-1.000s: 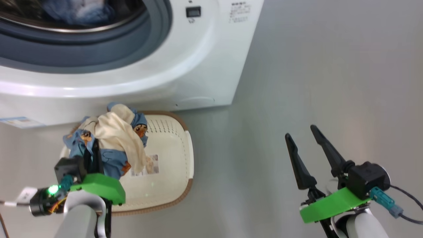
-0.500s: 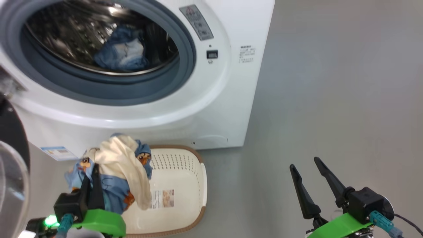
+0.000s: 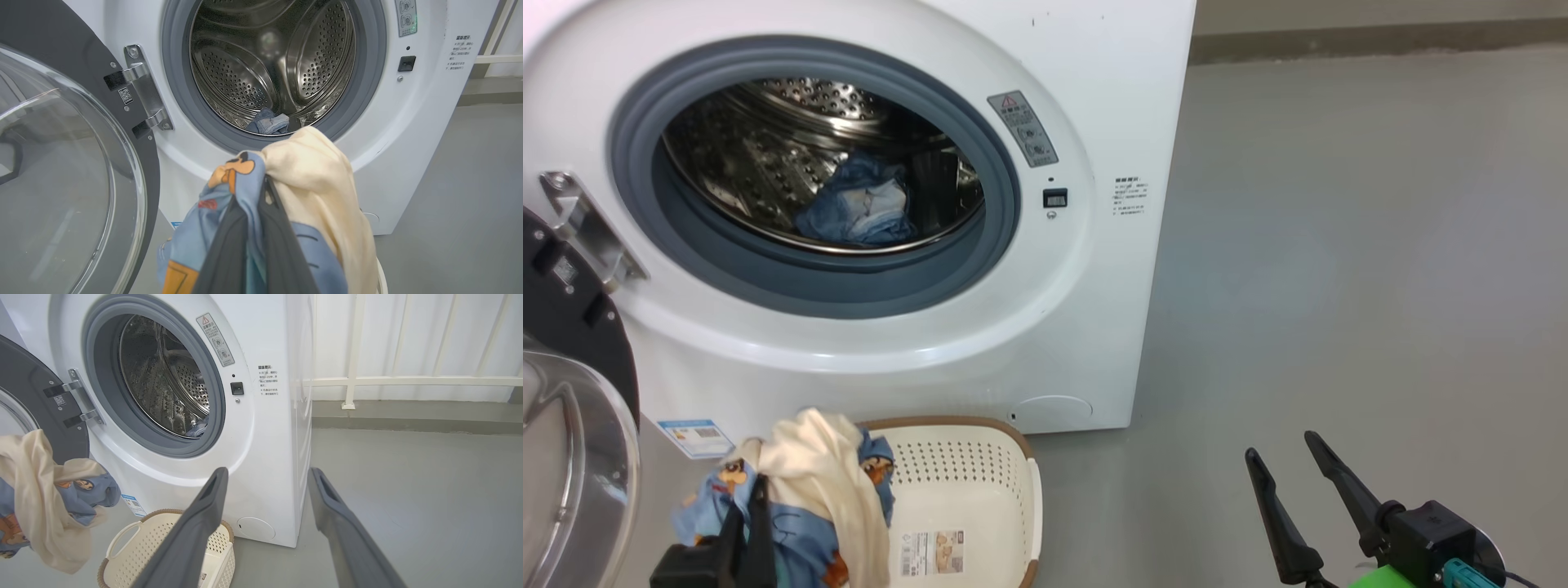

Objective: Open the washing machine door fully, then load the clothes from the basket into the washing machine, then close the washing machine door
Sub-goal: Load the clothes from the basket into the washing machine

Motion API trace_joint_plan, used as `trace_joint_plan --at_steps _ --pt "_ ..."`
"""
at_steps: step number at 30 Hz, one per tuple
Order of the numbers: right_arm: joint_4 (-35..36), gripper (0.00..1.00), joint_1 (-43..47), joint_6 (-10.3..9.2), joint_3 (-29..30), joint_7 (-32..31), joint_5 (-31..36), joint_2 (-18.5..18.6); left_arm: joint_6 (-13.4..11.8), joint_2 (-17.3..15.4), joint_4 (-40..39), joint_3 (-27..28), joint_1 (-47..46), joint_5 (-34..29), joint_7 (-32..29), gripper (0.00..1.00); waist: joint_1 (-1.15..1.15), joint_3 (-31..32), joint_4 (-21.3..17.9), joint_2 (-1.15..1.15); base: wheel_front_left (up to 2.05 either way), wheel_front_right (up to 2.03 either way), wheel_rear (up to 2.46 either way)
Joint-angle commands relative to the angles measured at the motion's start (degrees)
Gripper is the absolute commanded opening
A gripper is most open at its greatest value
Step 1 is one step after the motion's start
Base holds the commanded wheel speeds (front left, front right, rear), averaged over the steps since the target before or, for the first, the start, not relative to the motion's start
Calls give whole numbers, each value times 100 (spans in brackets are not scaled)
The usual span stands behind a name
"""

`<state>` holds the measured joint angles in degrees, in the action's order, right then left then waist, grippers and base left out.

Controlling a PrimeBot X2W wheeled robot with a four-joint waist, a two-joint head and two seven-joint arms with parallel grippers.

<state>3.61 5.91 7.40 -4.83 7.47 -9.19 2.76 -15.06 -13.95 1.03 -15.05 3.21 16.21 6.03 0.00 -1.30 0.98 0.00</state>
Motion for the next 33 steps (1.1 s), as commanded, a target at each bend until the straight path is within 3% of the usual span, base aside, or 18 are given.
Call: trace_joint_plan --at_steps 1,33 --pt "188 100 -48 9 -121 -32 -37 11 -59 -118 -242 200 -100 -18 -24 0 0 87 7 0 0 0 0" --pt "349 100 59 9 -86 -96 -89 11 -102 -93 -475 113 116 213 -65 0 0 176 6 0 0 0 0"
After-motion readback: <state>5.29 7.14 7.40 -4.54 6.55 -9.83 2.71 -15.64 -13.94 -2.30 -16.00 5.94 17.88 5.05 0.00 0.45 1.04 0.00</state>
